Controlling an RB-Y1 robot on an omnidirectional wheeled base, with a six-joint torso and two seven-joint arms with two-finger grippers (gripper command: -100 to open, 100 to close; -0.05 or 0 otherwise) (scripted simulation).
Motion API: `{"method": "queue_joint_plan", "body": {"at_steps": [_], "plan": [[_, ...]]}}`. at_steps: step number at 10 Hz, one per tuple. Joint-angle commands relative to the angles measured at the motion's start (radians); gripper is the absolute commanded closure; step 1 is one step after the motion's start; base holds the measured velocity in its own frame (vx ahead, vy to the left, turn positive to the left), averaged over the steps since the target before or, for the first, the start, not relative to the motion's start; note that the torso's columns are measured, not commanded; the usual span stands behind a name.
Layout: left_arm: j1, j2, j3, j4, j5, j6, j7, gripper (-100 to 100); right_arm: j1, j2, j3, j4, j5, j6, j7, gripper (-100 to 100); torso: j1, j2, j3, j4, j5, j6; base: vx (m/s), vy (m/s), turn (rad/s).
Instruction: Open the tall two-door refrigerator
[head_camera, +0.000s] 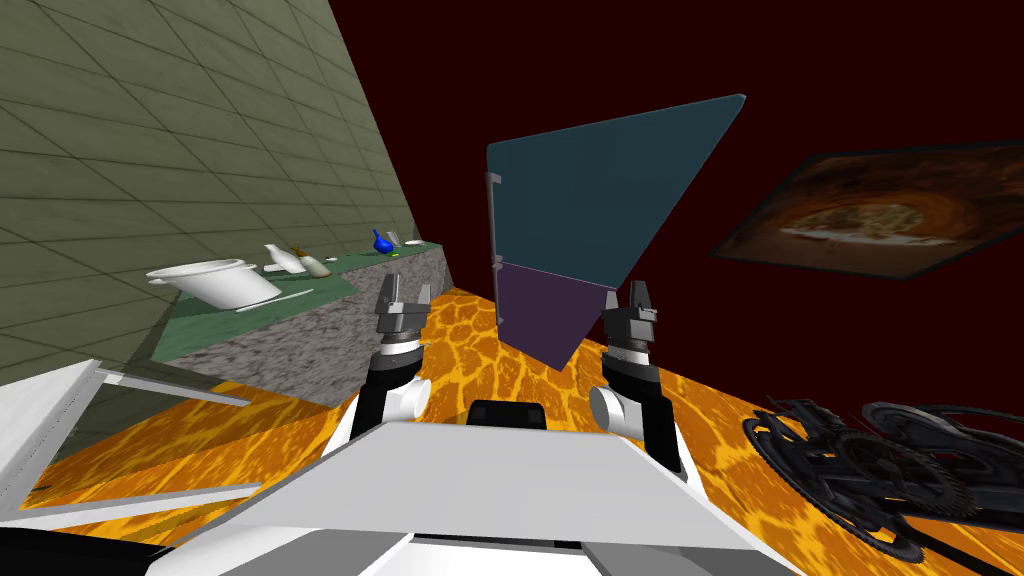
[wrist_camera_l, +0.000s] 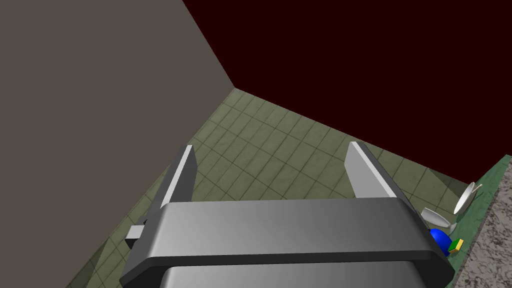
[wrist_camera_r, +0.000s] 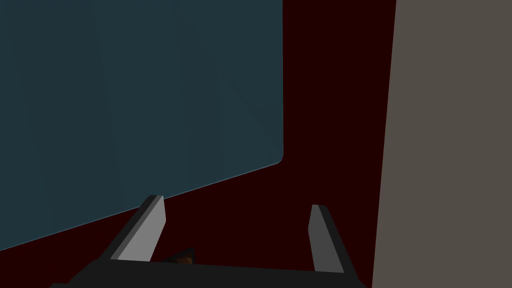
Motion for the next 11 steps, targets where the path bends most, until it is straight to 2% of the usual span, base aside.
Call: {"method": "queue_joint_plan", "body": {"at_steps": [1,9,10,11], "plan": [[0.000,0.000,0.000,0.000,0.000,0.000,0.000,0,0.000,0.000,0.000,0.000,0.000,0.000,0.000,0,0.000,0.040,-0.082,0.041,0.000,0.000,0.000,0.000,0.000],[0.000,0.000,0.000,0.000,0.000,0.000,0.000,0,0.000,0.000,0.000,0.000,0.000,0.000,0.000,0,0.000,0.618,-1.234,0.617,0.000,0.000,0.000,0.000,0.000],[0.000,0.000,0.000,0.000,0.000,0.000,0.000,0,-0.012,-0.030,0.008,0.006,0.004,0.008,0.005,-100,0.000,0.691,-1.382,0.691,0.000,0.000,0.010,0.019,-0.026],[0.000,0.000,0.000,0.000,0.000,0.000,0.000,0,-0.024,-0.051,0.015,0.012,0.007,0.016,0.011,-100,0.001,0.725,-1.451,0.724,0.000,0.000,0.021,0.040,-0.050]]}}
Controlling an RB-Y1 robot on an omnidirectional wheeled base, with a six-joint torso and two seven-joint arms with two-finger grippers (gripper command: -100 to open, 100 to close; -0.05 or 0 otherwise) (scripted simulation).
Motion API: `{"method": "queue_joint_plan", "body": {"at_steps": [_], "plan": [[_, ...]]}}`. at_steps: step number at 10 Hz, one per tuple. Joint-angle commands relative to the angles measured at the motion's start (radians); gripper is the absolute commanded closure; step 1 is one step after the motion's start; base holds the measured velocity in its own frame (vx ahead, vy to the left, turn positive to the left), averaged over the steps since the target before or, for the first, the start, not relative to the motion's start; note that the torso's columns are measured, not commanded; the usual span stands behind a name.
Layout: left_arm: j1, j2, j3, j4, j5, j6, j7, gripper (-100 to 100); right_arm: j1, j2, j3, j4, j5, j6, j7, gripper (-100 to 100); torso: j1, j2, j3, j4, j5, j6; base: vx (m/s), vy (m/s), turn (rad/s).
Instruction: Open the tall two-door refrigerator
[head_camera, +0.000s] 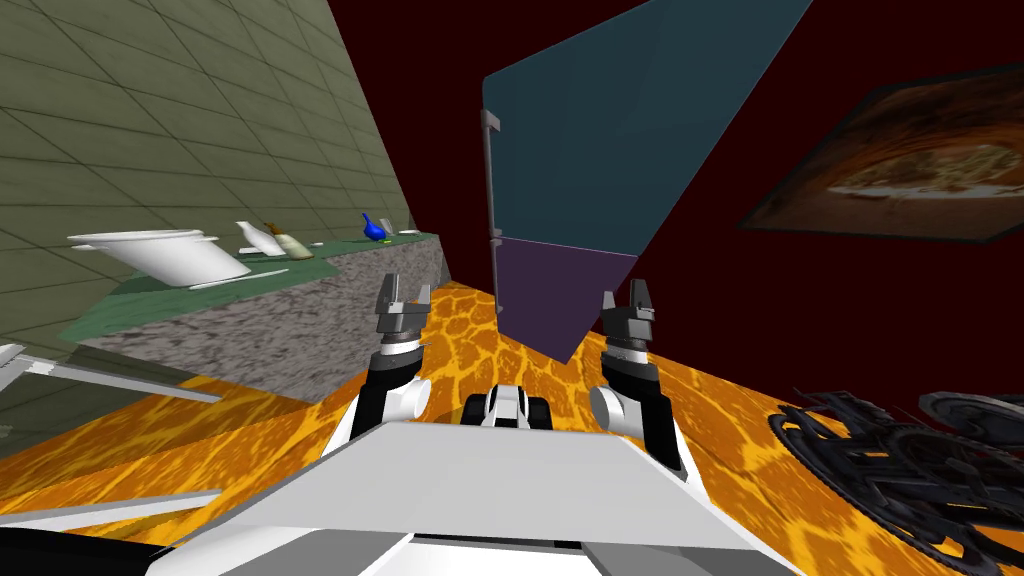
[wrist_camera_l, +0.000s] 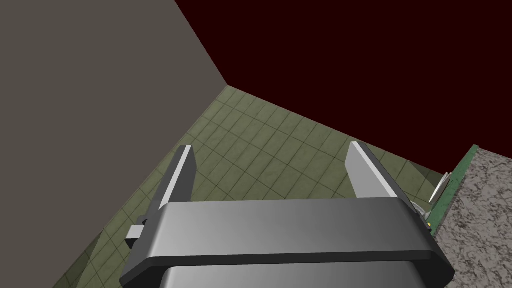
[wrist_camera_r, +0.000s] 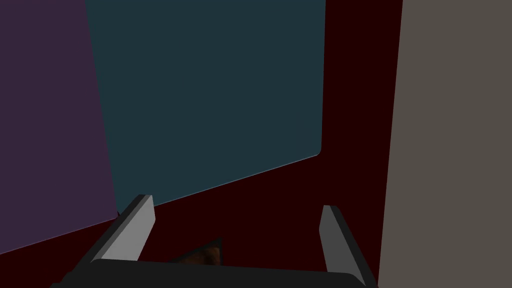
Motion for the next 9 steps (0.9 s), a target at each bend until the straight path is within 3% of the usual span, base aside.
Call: {"method": "queue_joint_plan", "body": {"at_steps": [1,6,7,9], "plan": [[0.000,0.000,0.000,0.000,0.000,0.000,0.000,0,-0.032,-0.055,0.025,0.014,0.012,0.025,0.017,-100,0.001,0.009,-0.020,0.010,0.000,0.000,0.034,0.053,-0.064],[0.000,0.000,0.000,0.000,0.000,0.000,0.000,0,-0.153,-0.155,0.107,0.077,0.051,0.113,0.074,-100,0.000,0.012,-0.025,0.014,0.000,0.000,0.055,0.097,-0.090],[0.000,0.000,0.000,0.000,0.000,0.000,0.000,0,-0.160,-0.155,0.107,0.077,0.051,0.113,0.074,-100,-0.001,0.013,-0.025,0.014,0.000,0.000,0.034,0.087,-0.037],[0.000,0.000,0.000,0.000,0.000,0.000,0.000,0,-0.223,-0.191,0.152,0.111,0.073,0.161,0.105,-100,-0.002,0.014,-0.024,0.014,-0.001,0.000,0.040,0.104,-0.102]]}}
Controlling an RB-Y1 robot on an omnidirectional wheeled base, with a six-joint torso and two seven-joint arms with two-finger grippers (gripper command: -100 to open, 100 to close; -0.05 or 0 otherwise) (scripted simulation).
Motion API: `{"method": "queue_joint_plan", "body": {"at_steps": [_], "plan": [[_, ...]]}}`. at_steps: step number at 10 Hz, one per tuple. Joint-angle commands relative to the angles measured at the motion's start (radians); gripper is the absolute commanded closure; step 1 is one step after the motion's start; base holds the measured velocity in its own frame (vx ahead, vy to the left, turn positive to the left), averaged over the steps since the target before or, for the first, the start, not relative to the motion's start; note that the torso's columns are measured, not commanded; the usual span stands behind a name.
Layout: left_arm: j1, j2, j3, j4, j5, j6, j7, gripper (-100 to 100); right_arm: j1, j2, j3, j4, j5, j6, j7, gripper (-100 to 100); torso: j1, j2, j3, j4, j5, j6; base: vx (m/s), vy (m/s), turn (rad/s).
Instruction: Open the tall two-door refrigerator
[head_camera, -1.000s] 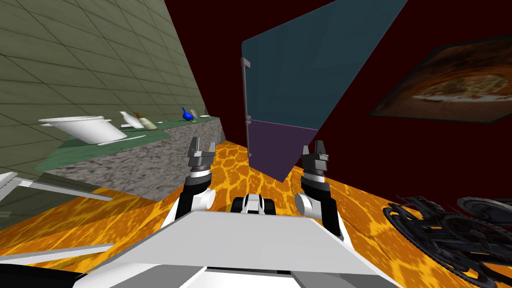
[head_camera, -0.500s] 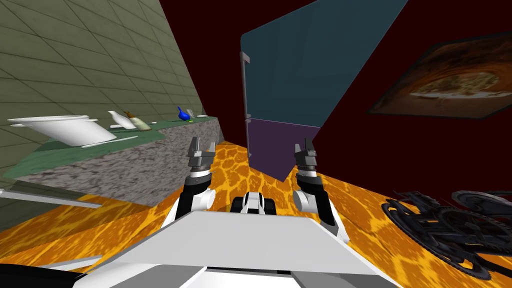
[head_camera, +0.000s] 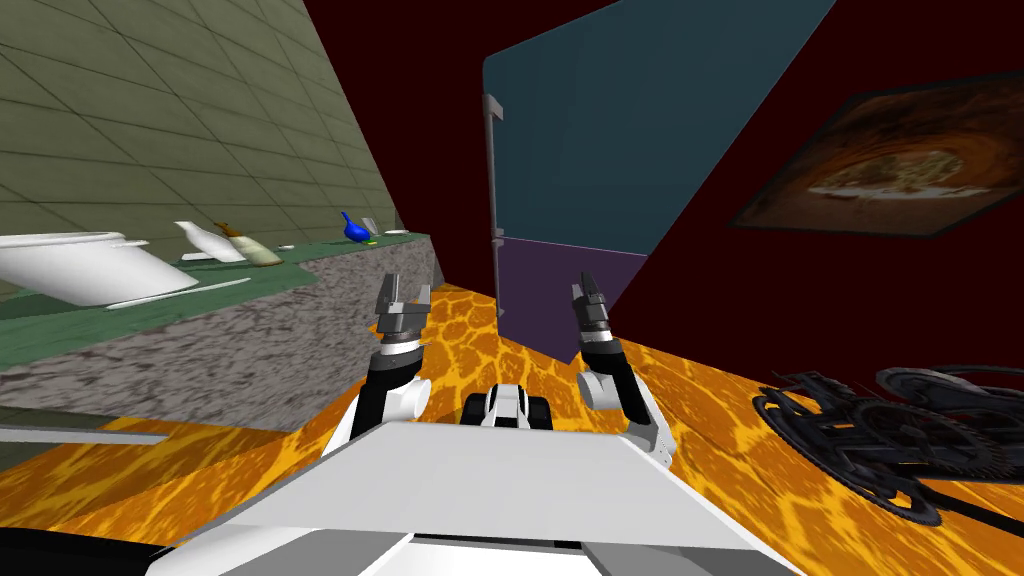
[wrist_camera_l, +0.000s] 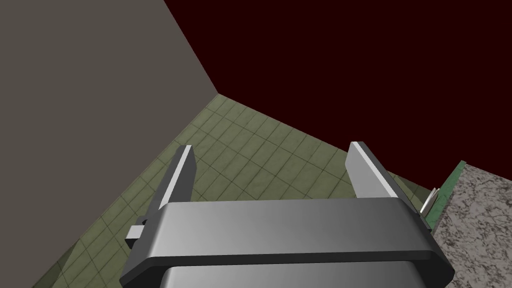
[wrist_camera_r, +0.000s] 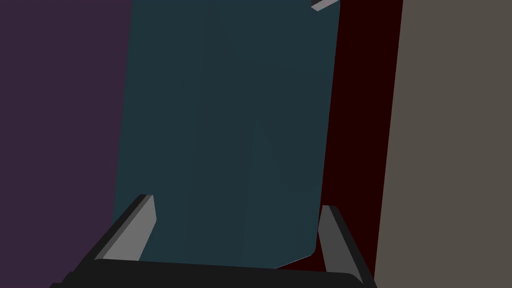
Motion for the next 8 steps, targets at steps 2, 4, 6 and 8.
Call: {"method": "queue_joint_plan", "body": {"at_steps": [2,4,6,8], "plan": [[0.000,0.000,0.000,0.000,0.000,0.000,0.000,0,-0.129,-0.061,0.085,0.064,0.041,0.094,0.061,-100,0.004,-0.002,-0.001,-0.001,0.001,0.000,0.059,0.150,-0.149],[0.000,0.000,0.000,0.000,0.000,0.000,0.000,0,-0.177,-0.078,0.112,0.084,0.054,0.122,0.079,-100,0.004,-0.002,-0.002,-0.001,0.001,0.000,0.064,0.165,-0.100],[0.000,0.000,0.000,0.000,0.000,0.000,0.000,0,-0.255,-0.113,0.167,0.125,0.081,0.182,0.118,-100,-0.003,-0.001,0.000,0.000,-0.001,0.000,0.053,0.121,-0.112],[0.000,0.000,0.000,0.000,0.000,0.000,0.000,0,-0.309,-0.130,0.196,0.148,0.095,0.213,0.138,-100,0.005,-0.002,-0.001,0.000,0.002,0.000,0.061,0.170,-0.133]]}}
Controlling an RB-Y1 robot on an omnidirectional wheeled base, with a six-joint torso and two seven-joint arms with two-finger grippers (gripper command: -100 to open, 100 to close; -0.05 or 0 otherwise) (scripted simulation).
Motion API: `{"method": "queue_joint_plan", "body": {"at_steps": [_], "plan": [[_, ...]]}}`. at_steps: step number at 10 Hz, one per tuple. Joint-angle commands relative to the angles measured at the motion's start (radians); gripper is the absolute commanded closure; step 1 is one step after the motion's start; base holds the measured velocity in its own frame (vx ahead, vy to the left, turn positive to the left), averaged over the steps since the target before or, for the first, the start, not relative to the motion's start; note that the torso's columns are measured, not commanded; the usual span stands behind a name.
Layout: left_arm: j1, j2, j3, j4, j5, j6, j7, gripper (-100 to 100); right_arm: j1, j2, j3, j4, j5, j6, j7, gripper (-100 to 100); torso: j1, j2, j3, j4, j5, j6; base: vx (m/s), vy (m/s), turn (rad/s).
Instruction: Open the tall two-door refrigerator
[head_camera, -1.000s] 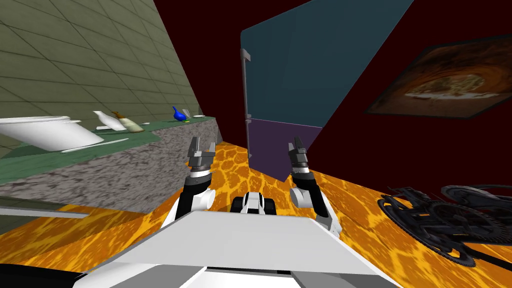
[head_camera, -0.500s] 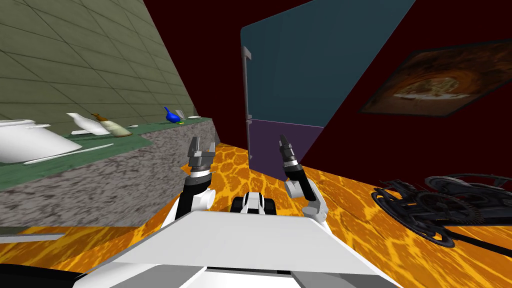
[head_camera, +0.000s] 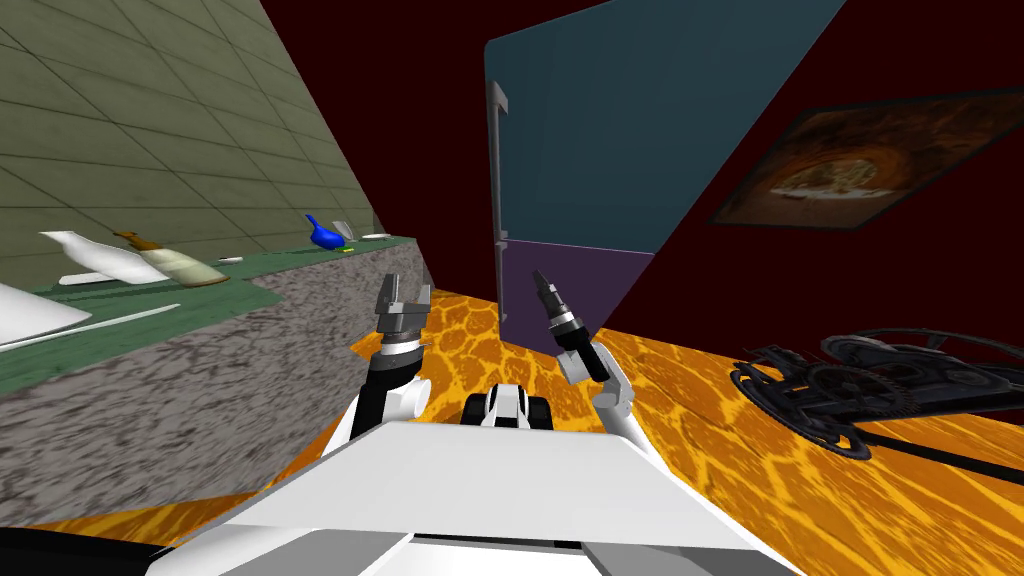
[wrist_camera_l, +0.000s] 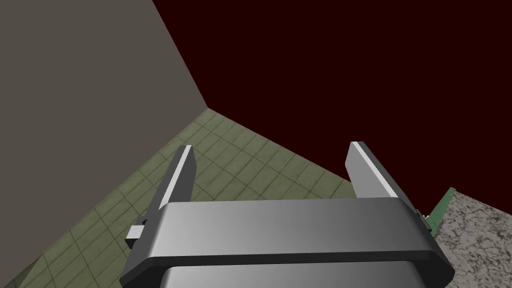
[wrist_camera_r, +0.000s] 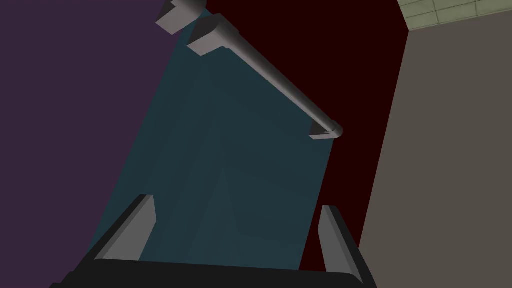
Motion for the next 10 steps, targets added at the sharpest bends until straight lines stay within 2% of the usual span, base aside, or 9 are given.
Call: {"method": "queue_joint_plan", "body": {"at_steps": [1,2,4,5,6,7,8,9,10], "plan": [[0.000,0.000,0.000,0.000,0.000,0.000,0.000,0,-0.080,-0.032,0.044,0.037,0.020,0.060,0.032,-100,-0.005,0.001,0.000,0.000,-0.001,-0.001,0.047,0.104,-0.070],[0.000,0.000,0.000,0.000,0.000,0.000,0.000,0,-0.092,-0.032,0.044,0.037,0.020,0.060,0.032,-100,-0.007,0.001,0.001,0.000,-0.002,0.000,0.031,0.074,-0.060],[0.000,0.000,0.000,0.000,0.000,0.000,0.000,0,-0.139,-0.050,0.074,0.061,0.034,0.092,0.052,-100,-0.004,0.002,0.001,0.000,-0.001,0.000,0.024,0.092,-0.090],[0.000,0.000,0.000,0.000,0.000,0.000,0.000,0,-0.172,-0.068,0.104,0.087,0.049,0.125,0.073,-100,-0.004,0.001,0.001,0.000,-0.001,0.000,0.031,0.113,-0.123],[0.000,0.000,0.000,0.000,0.000,0.000,0.000,0,-0.186,-0.068,0.104,0.087,0.049,0.125,0.073,-100,-0.002,0.000,0.000,0.000,-0.001,0.000,0.028,0.098,-0.054],[0.000,0.000,0.000,0.000,0.000,0.000,0.000,0,-0.225,-0.088,0.134,0.113,0.063,0.158,0.094,-100,-0.003,0.000,0.000,0.000,-0.001,0.000,0.038,0.106,-0.111],[0.000,0.000,0.000,0.000,0.000,0.000,0.000,0,-0.234,-0.088,0.134,0.113,0.063,0.158,0.094,-100,-0.003,0.000,0.000,0.000,-0.001,0.000,0.031,0.101,-0.059],[0.000,0.000,0.000,0.000,0.000,0.000,0.000,0,-0.274,-0.108,0.164,0.141,0.078,0.191,0.115,-100,-0.004,0.000,0.000,0.000,-0.001,0.000,0.044,0.125,-0.106],[0.000,0.000,0.000,0.000,0.000,0.000,0.000,0,-0.282,-0.108,0.164,0.141,0.078,0.191,0.115,-100,-0.003,0.000,0.000,0.000,-0.001,0.000,0.027,0.107,-0.064]]}}
